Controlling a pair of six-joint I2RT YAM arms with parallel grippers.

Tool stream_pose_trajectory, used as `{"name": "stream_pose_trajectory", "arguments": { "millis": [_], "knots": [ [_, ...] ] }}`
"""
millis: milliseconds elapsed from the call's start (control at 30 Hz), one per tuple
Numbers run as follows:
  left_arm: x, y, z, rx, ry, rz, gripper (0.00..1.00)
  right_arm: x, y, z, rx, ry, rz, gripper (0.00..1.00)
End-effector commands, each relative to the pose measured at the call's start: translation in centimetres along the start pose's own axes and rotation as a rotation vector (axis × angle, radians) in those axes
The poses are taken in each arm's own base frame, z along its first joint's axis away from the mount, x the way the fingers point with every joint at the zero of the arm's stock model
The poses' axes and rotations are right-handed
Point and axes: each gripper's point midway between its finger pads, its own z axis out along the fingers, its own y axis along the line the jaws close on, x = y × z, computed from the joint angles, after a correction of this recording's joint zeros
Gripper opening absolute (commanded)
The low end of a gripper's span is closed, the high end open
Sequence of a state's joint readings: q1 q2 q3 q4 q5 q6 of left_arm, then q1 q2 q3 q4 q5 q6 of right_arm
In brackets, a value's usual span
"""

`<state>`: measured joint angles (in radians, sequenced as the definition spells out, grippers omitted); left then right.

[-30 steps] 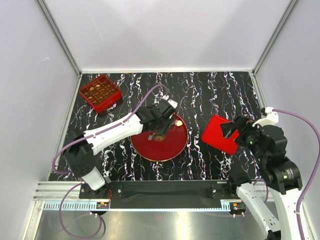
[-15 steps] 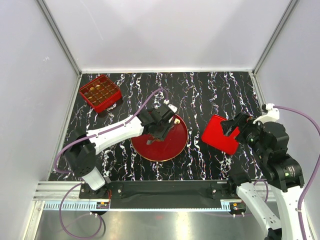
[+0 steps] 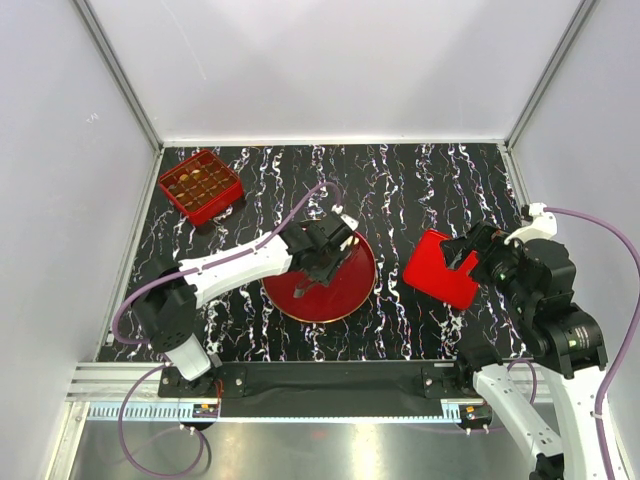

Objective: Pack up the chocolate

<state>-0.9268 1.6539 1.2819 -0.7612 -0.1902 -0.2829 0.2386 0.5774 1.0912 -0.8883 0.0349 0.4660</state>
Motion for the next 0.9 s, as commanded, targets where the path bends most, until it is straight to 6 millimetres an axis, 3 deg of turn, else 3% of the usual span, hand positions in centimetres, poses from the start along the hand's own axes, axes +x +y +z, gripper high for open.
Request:
{"name": "stream_pose_trajectory", "arguments": {
  "millis": [0, 200, 667, 867],
  "knots": [
    [-0.8, -1.1, -0.8, 0.031, -0.026, -0.003, 0.48, -1.7, 1.2, -0.4, -0.039, -0.041, -0.020, 1.00],
    [-0.6, -0.9, -1.5, 0.025, -0.032, -0.001, 0.49, -1.8, 1.5, -0.3, -0.048, -0.036, -0.011, 1.00],
    [0.1, -0.2, -1.0, -0.023, 0.002, -0.013, 0.43, -1.5, 0.9, -1.3, -0.039, -0.057, 0.002, 1.00],
    [-0.8, 0.5, -3.1, -0.057, -0.008, -0.034, 0.40, -2.0, 0.8, -1.9, -0.033, -0.080, -0.001, 1.00]
  ]
}}
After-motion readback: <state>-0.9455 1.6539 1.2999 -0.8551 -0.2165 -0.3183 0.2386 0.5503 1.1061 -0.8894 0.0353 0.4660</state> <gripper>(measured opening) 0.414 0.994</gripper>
